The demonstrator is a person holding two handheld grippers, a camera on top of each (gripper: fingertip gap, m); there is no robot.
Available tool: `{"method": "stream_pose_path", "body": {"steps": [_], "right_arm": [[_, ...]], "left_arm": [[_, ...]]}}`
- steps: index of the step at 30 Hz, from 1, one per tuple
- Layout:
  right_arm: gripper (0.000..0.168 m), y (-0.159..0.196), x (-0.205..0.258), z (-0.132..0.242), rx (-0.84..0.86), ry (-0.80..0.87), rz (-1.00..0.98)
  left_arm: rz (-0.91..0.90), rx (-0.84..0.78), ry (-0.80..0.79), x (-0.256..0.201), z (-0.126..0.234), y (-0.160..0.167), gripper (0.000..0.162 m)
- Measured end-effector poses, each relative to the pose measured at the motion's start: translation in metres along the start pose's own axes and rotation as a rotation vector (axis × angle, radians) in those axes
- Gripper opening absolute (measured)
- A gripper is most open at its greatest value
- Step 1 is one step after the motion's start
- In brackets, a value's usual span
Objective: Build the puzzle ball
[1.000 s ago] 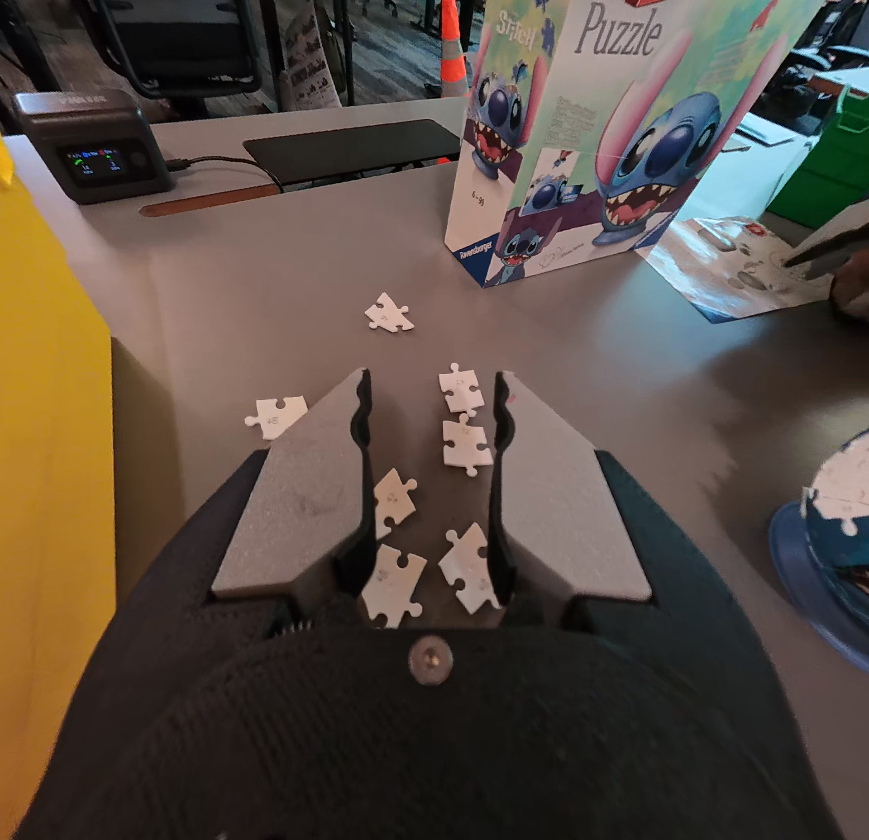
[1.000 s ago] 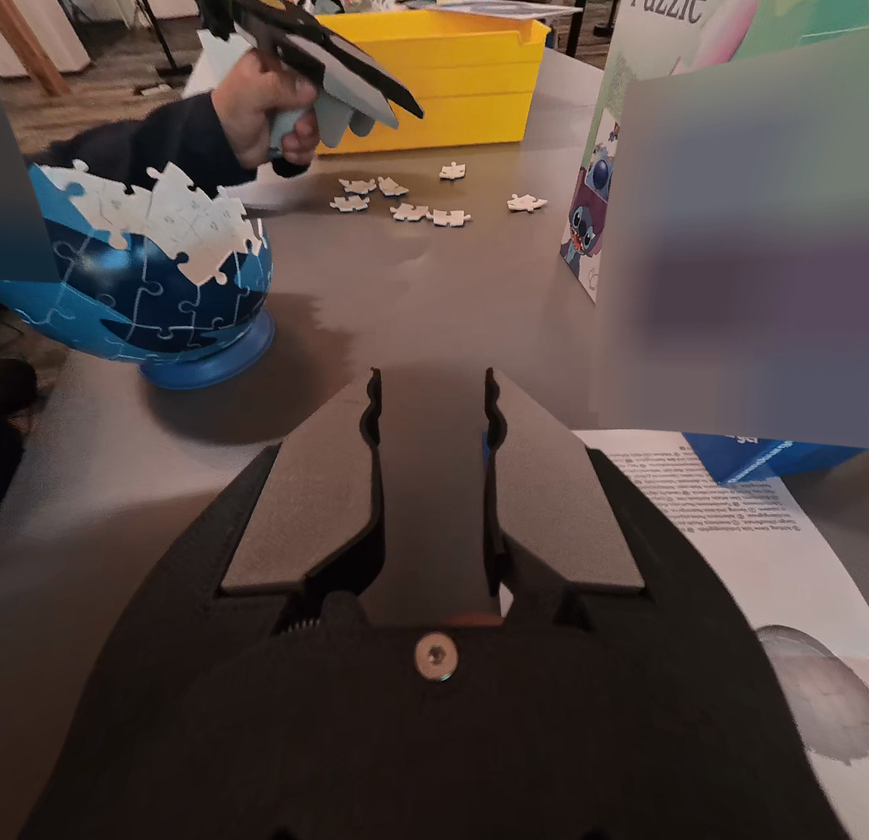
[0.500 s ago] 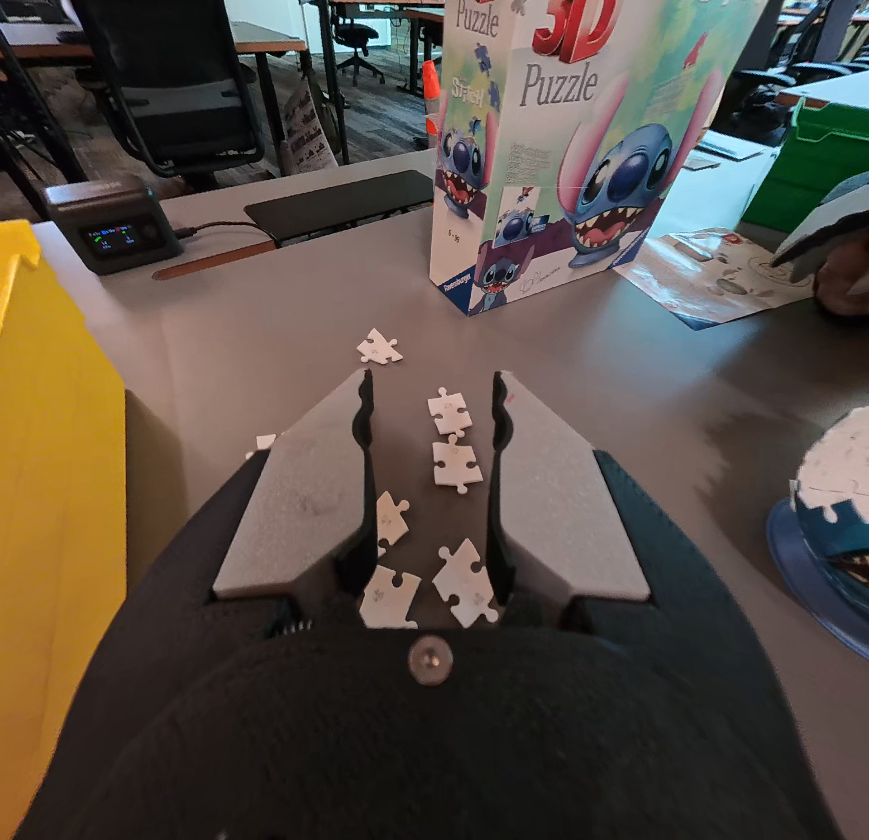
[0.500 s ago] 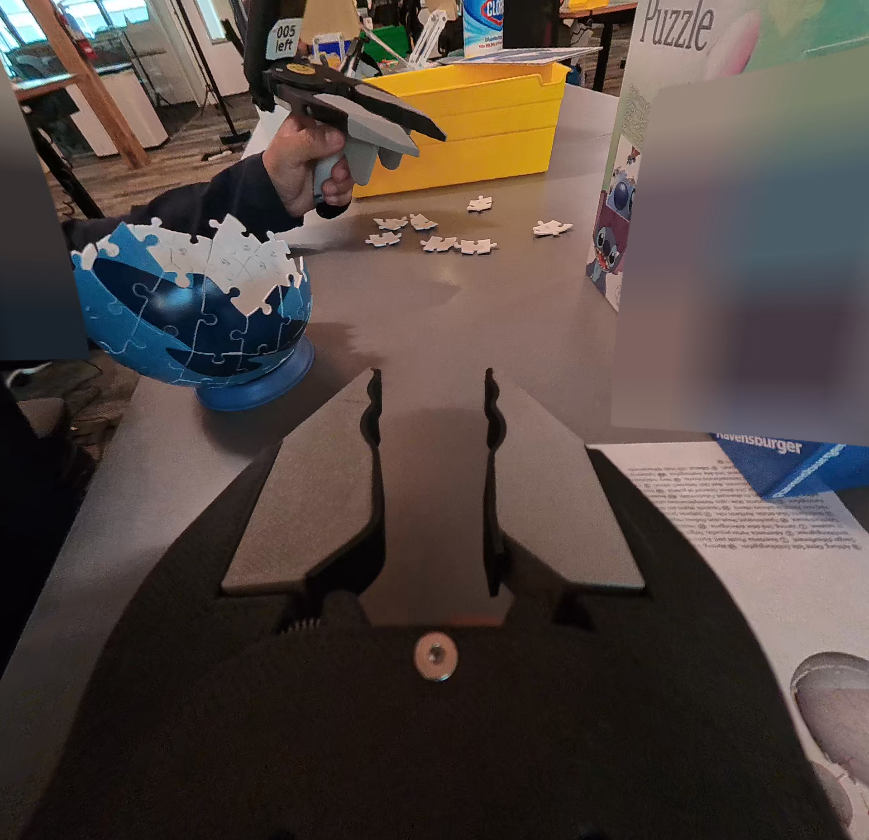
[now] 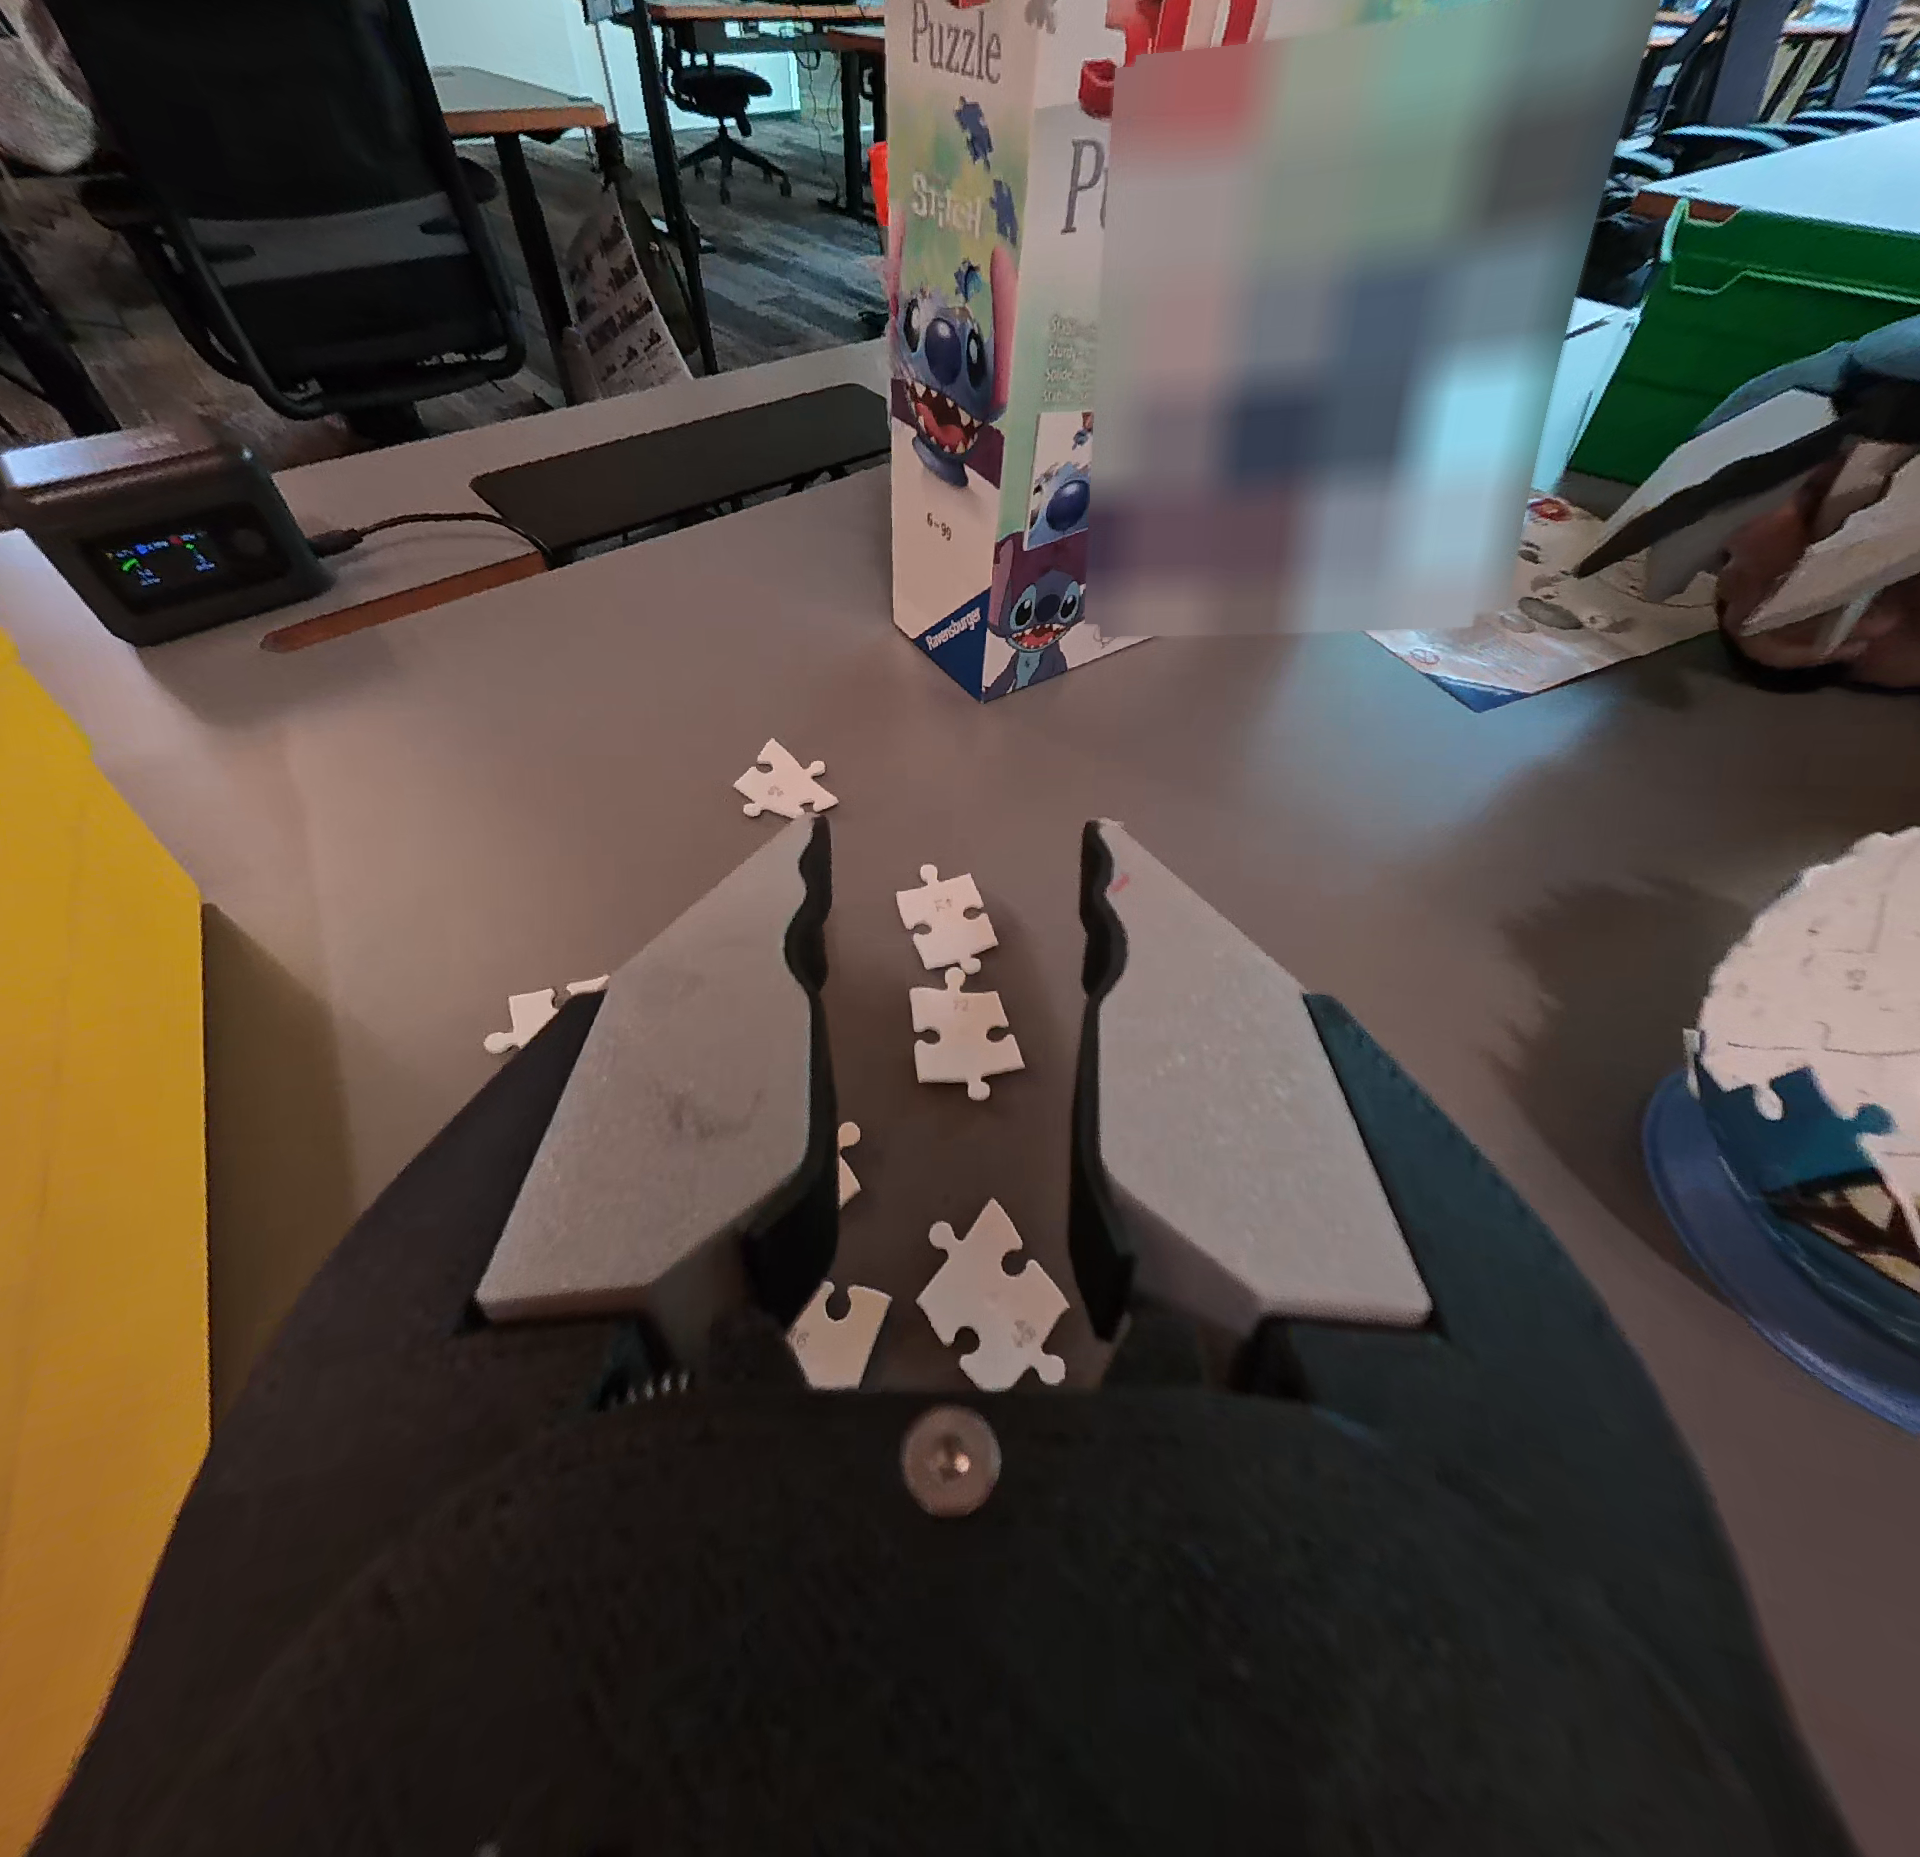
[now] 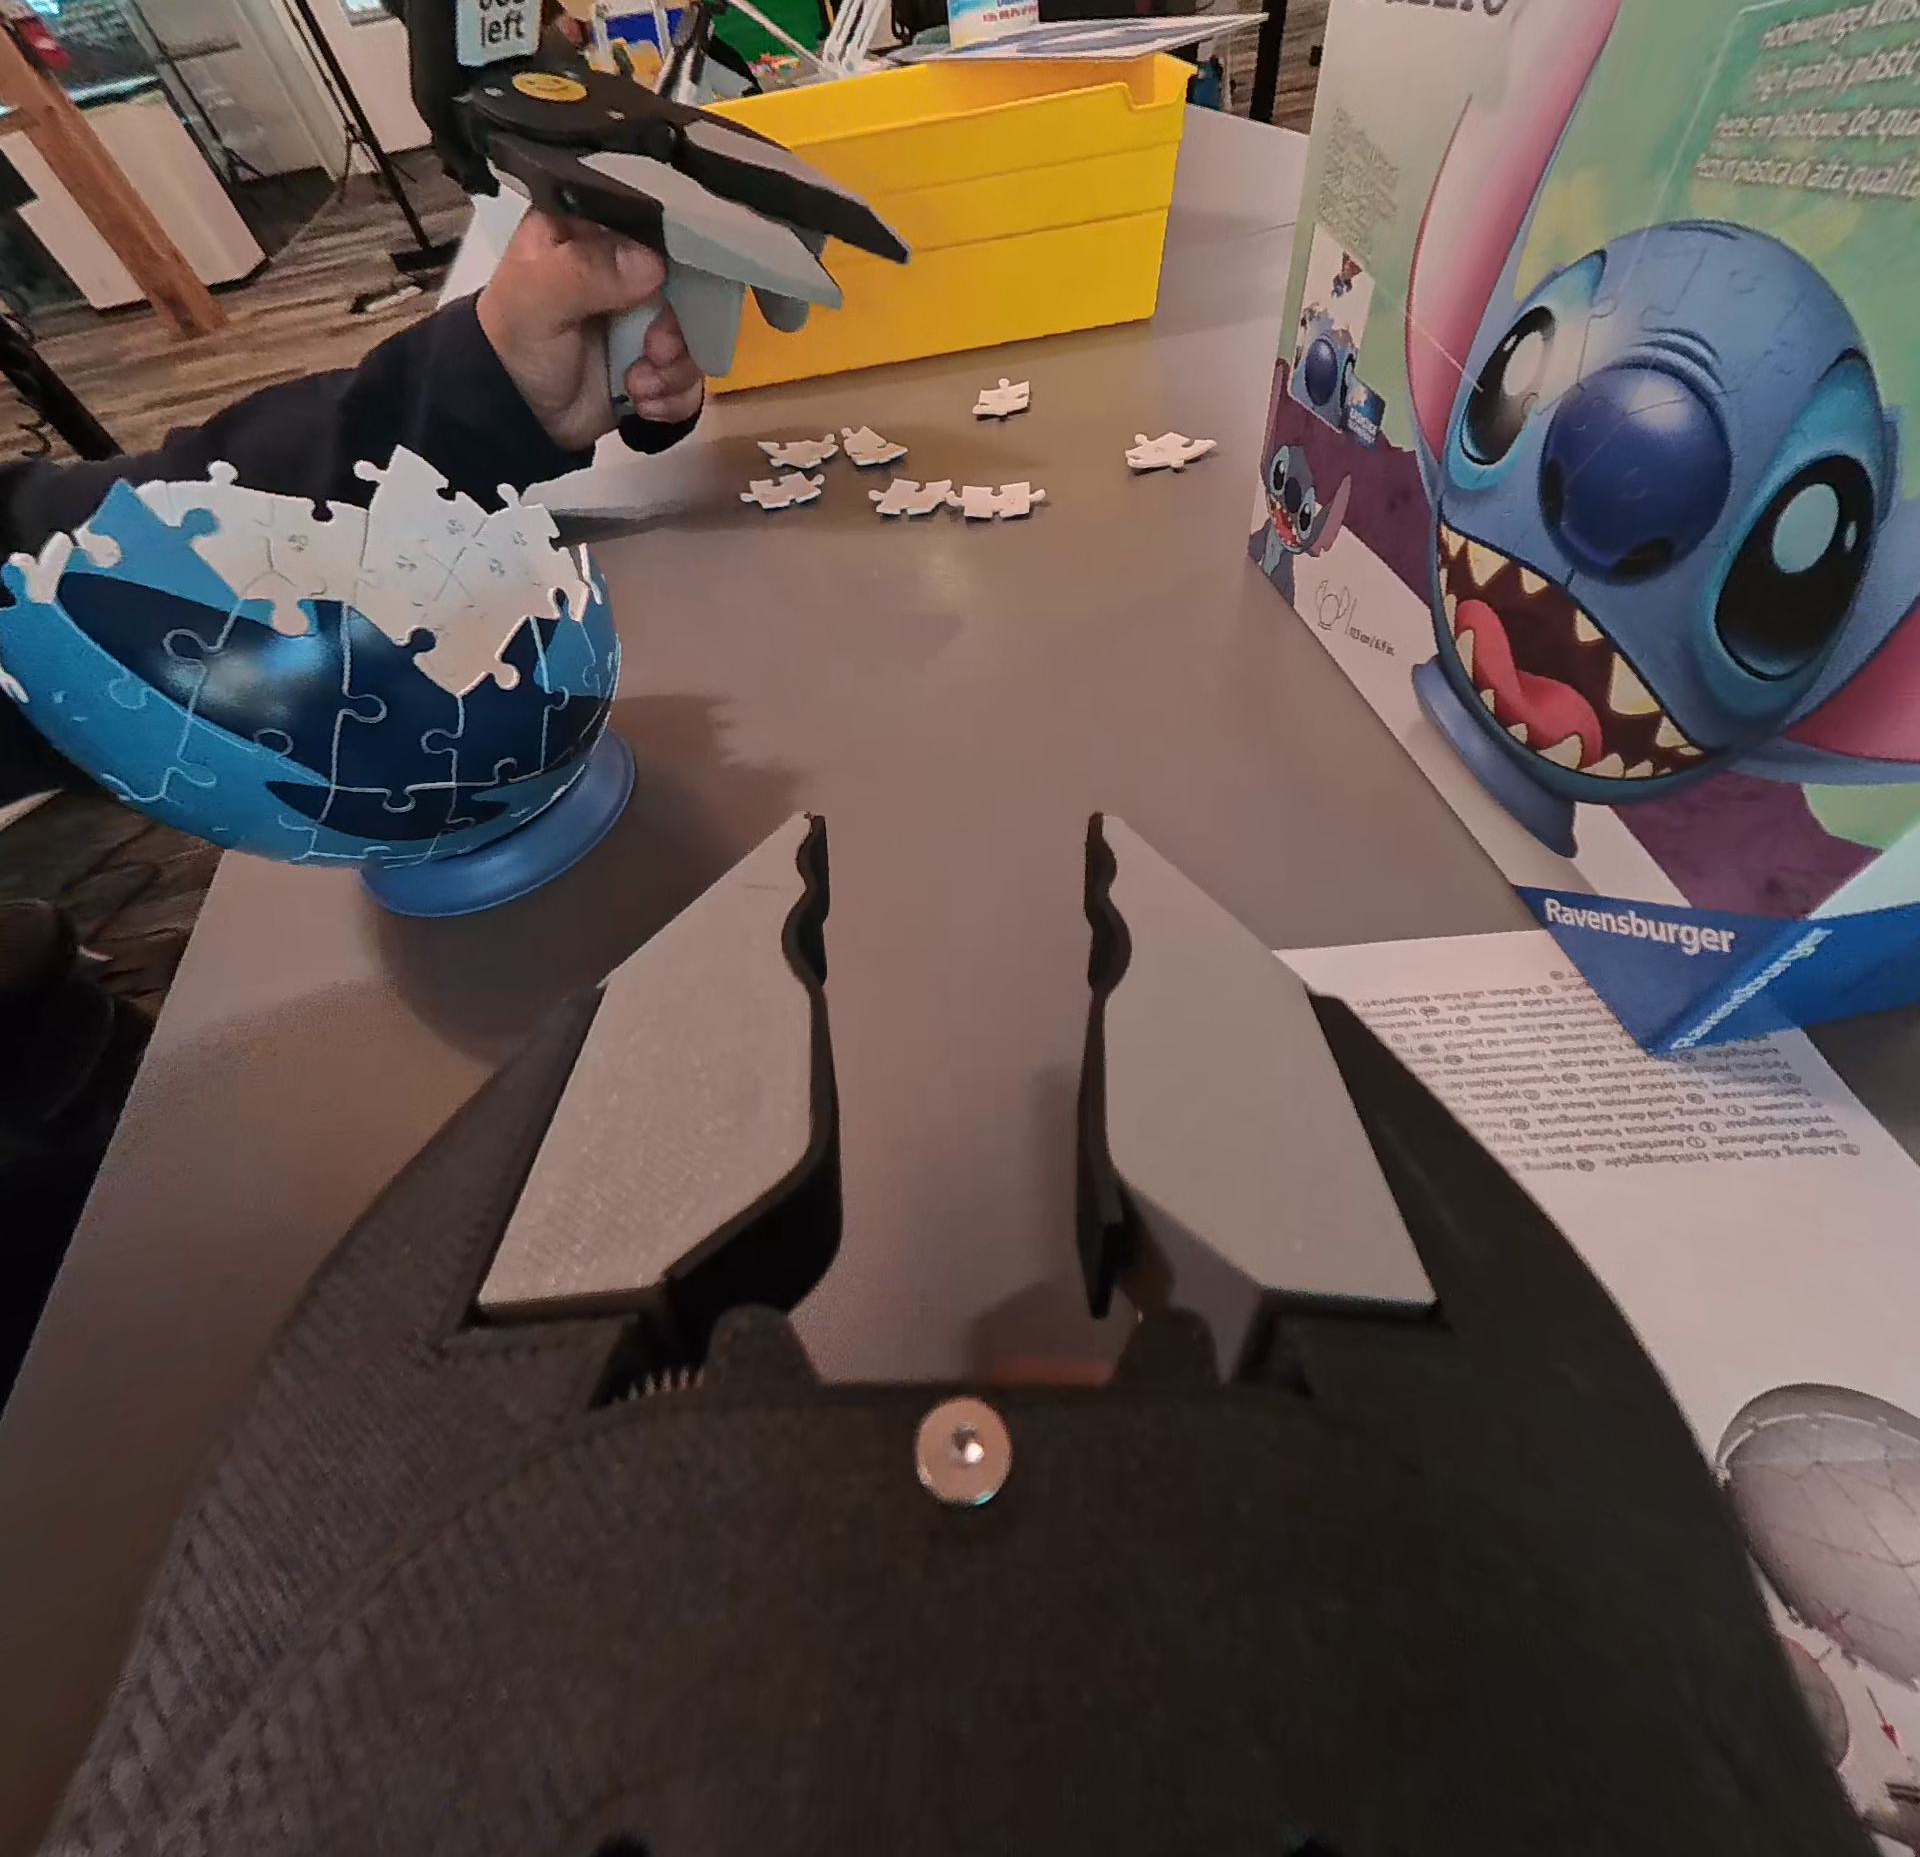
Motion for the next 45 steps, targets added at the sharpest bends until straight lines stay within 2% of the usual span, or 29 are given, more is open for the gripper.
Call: {"method": "stream_pose_path", "body": {"steps": [6,9,11,13,15,18,21,26,35,42,45], "right_arm": [[0.046,0.001,-0.004,-0.002,0.039,-0.001,-0.077],[0.044,-0.02,0.005,-0.013,0.101,-0.069,-0.112],[0.041,-0.039,0.019,-0.03,0.229,-0.166,-0.152],[0.046,-0.051,0.039,-0.053,0.423,-0.308,-0.189],[0.044,-0.056,0.055,-0.08,0.607,-0.382,-0.158],[0.042,-0.051,0.079,-0.12,0.843,-0.505,-0.155],[0.039,-0.038,0.087,-0.15,1.027,-0.549,-0.151],[0.033,-0.013,0.086,-0.172,1.24,-0.574,-0.15],[0.02,0.007,0.092,-0.178,1.4,-0.602,-0.134],[0.007,0.014,0.096,-0.181,1.432,-0.64,-0.197],[0.006,0.015,0.096,-0.181,1.444,-0.644,-0.201]], "left_arm": [[0.028,-0.036,-0.012,0.003,0.006,-0.007,0.046],[0.053,-0.044,0.001,0.003,0.006,-0.009,0.046],[0.051,-0.032,0.005,0.002,0.005,-0.008,0.046],[0.044,-0.019,0.01,0.0,0.004,-0.006,0.046],[0.035,-0.005,0.014,-0.001,0.002,-0.005,0.046],[0.025,0.009,0.017,-0.002,0.001,-0.003,0.046],[0.023,0.015,0.004,0.0,0.002,-0.003,0.046],[0.054,-0.006,0.001,0.003,0.005,-0.006,0.045],[0.053,-0.001,0.01,0.002,0.006,-0.007,0.046],[0.054,0.002,0.012,0.002,0.005,-0.007,0.045],[0.058,-0.001,0.012,0.002,0.006,-0.007,0.045]]}}
Point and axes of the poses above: each gripper's, where its closed fingertips meet, z back along the fingers, y out of its underside, x = y × z across the jaws, the point moved 6 cm from there along z, back along the fingers, and after that the axes turned 14 degrees about -x, right-handed, at the moved point
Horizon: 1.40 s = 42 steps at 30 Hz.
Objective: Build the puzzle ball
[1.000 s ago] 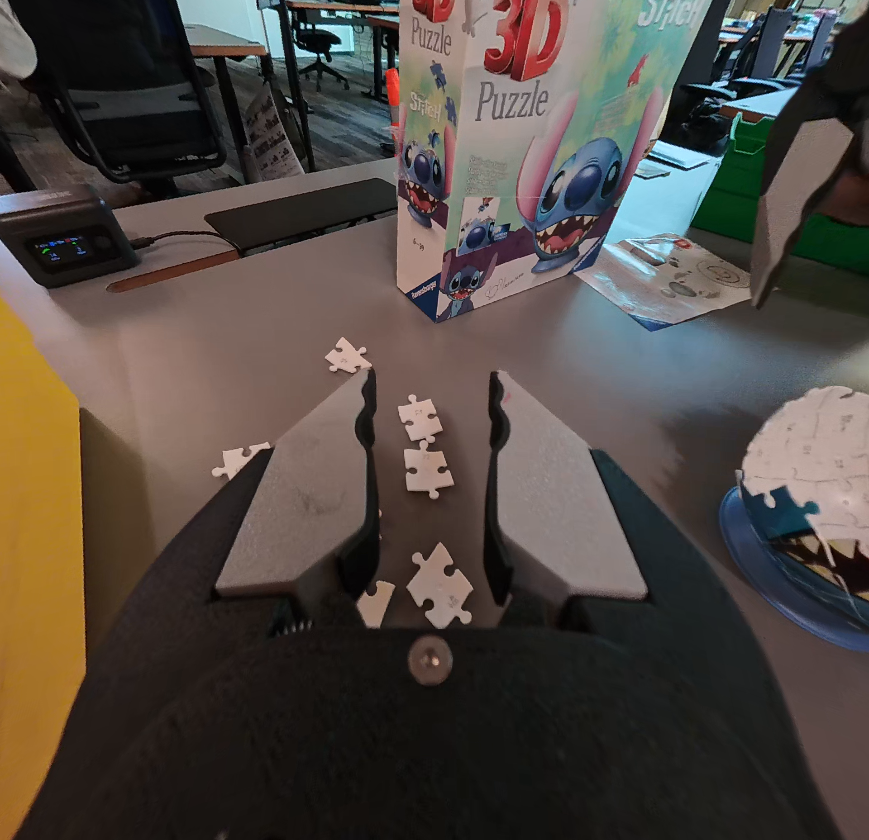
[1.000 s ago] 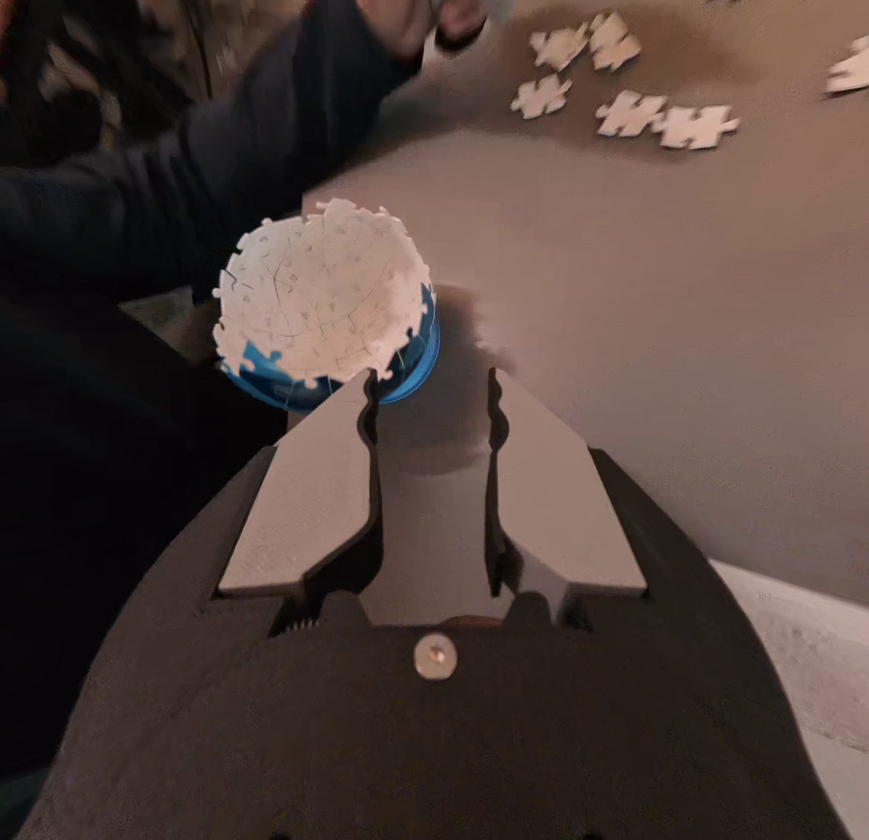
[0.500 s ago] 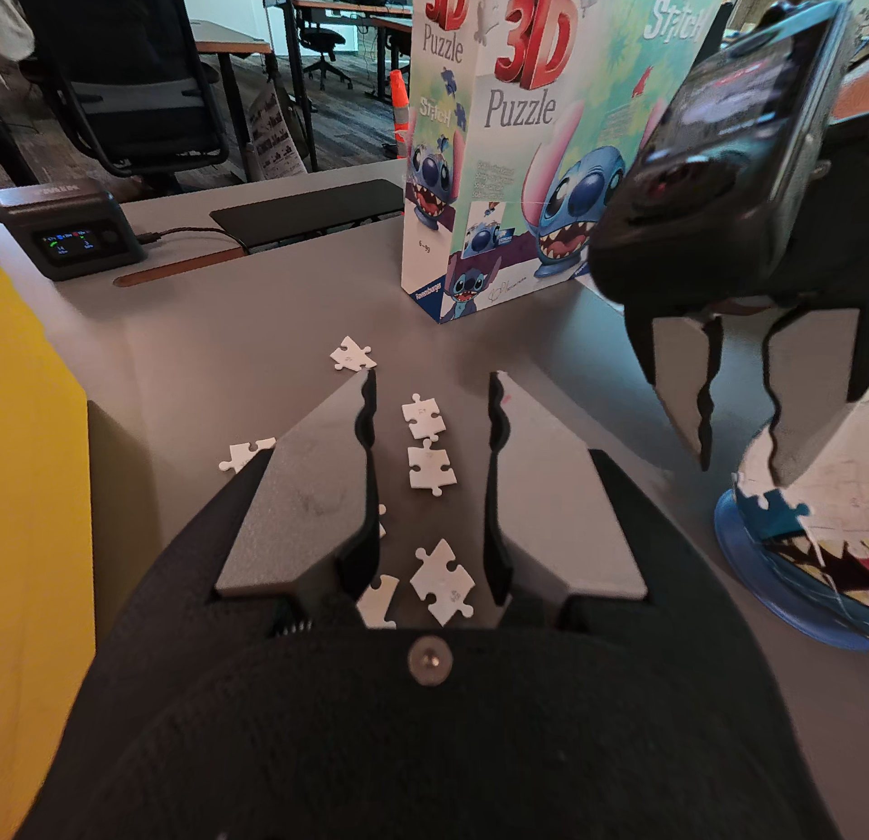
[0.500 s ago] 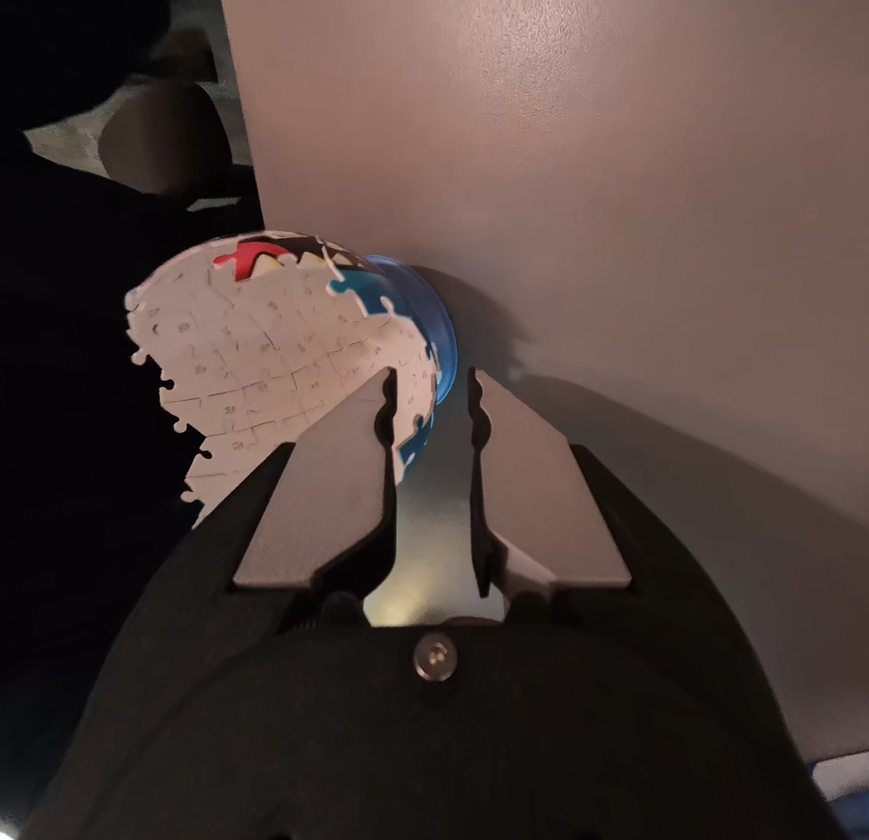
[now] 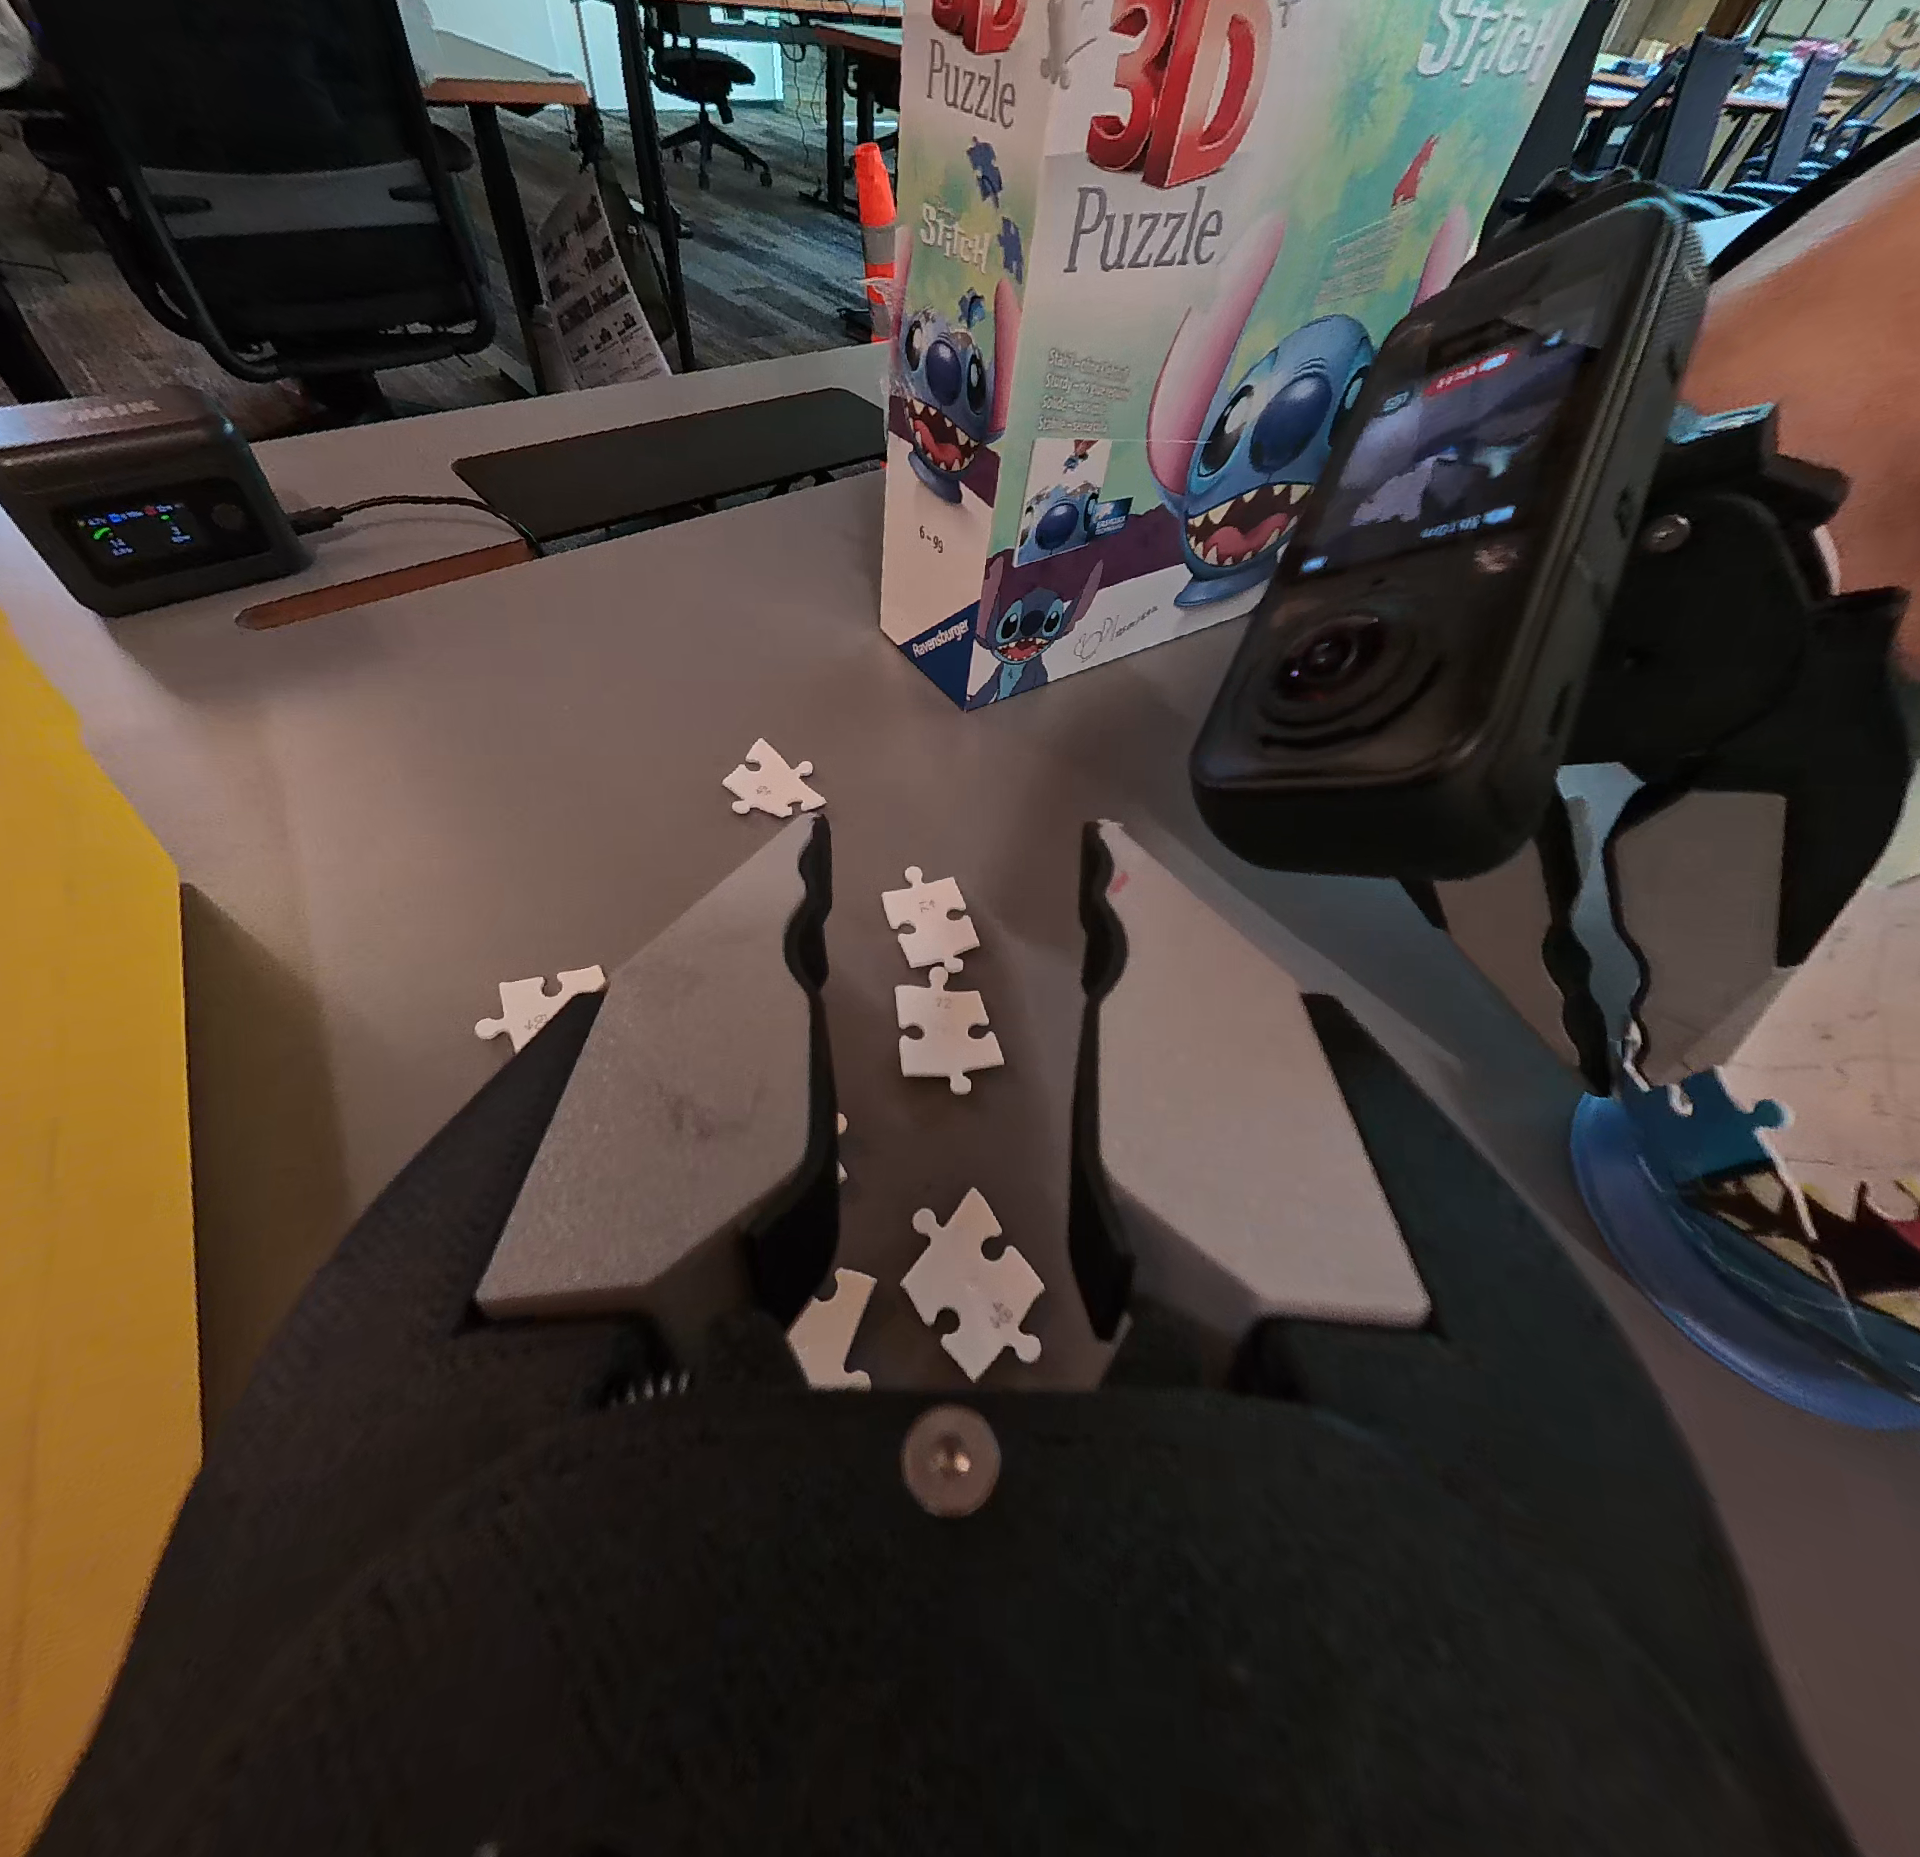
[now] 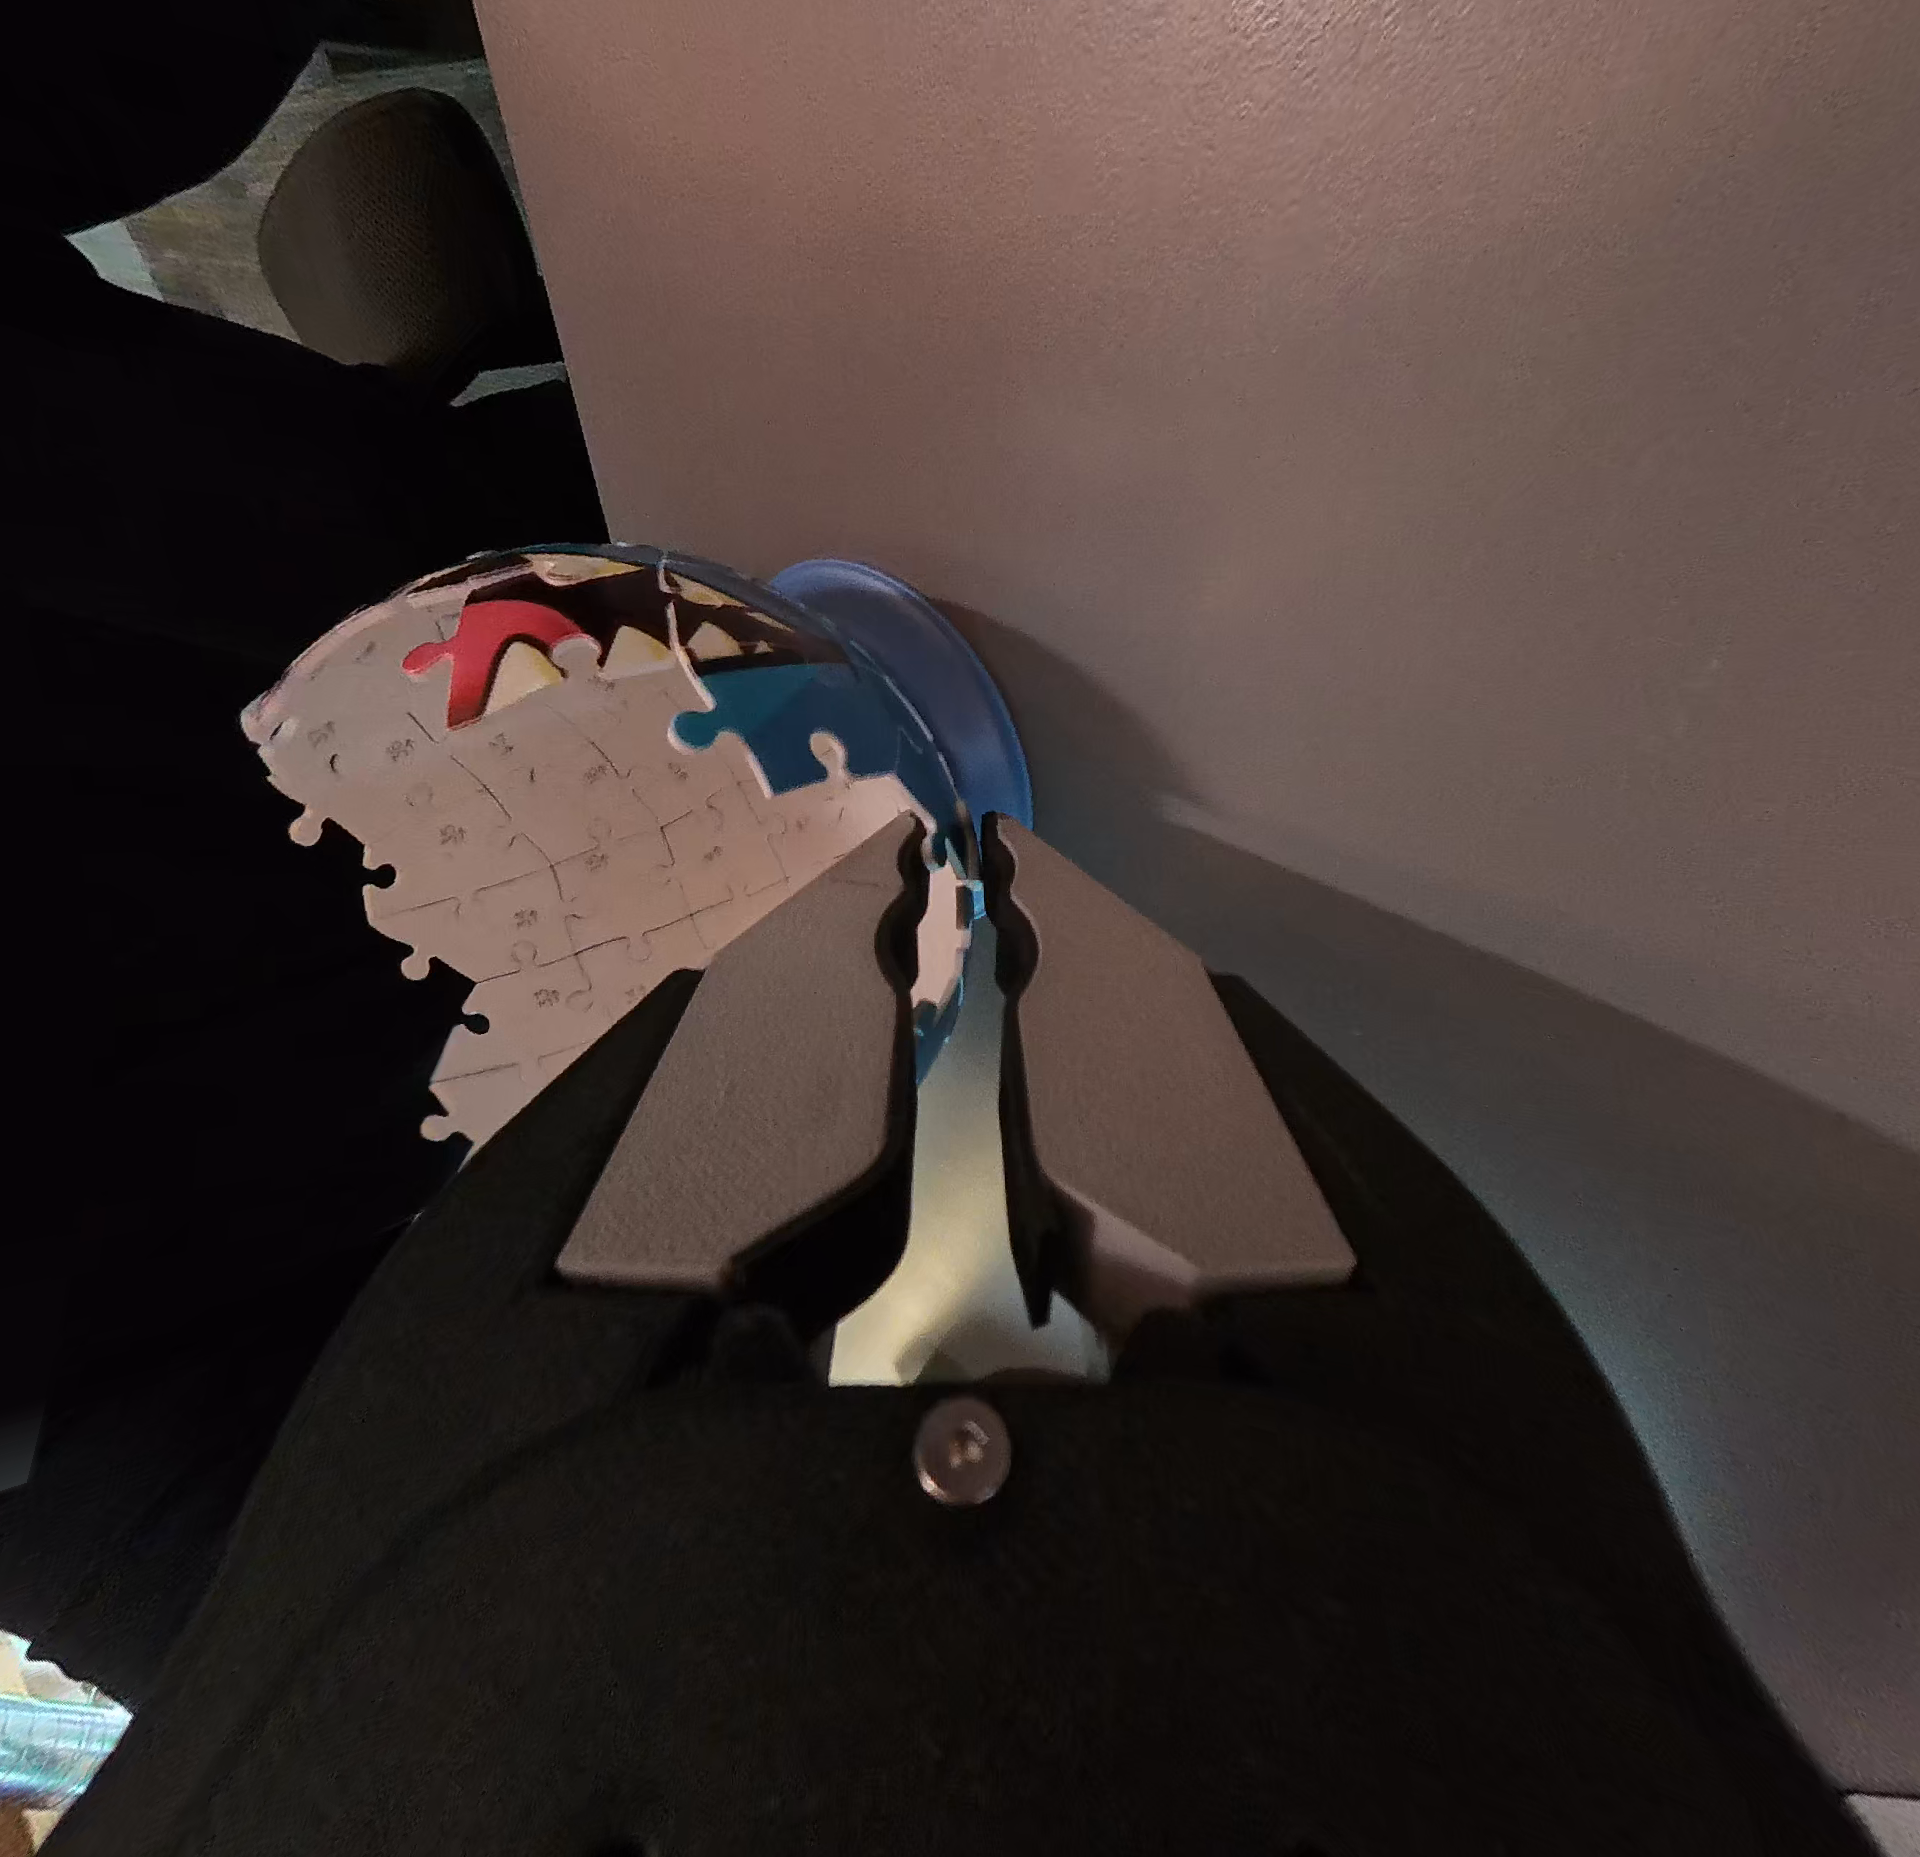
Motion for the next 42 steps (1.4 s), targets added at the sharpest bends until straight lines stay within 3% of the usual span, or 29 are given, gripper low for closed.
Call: {"method": "stream_pose_path", "body": {"steps": [20,28,36,42], "right_arm": [[0.0,-0.003,-0.002,0.001,0.009,0.048,0.054],[0.026,-0.011,0.004,0.015,-0.044,0.056,0.06],[0.03,-0.011,0.016,0.053,-0.239,0.125,0.086],[0.033,0.031,0.037,0.08,-0.482,0.365,0.183]], "left_arm": [[0.002,-0.002,-0.013,0.003,0.002,0.0,0.046],[0.005,0.003,-0.009,0.003,0.001,0.001,0.046],[0.013,-0.01,-0.012,0.004,0.003,-0.001,0.046],[0.013,-0.017,-0.019,0.005,0.004,-0.002,0.045]]}}
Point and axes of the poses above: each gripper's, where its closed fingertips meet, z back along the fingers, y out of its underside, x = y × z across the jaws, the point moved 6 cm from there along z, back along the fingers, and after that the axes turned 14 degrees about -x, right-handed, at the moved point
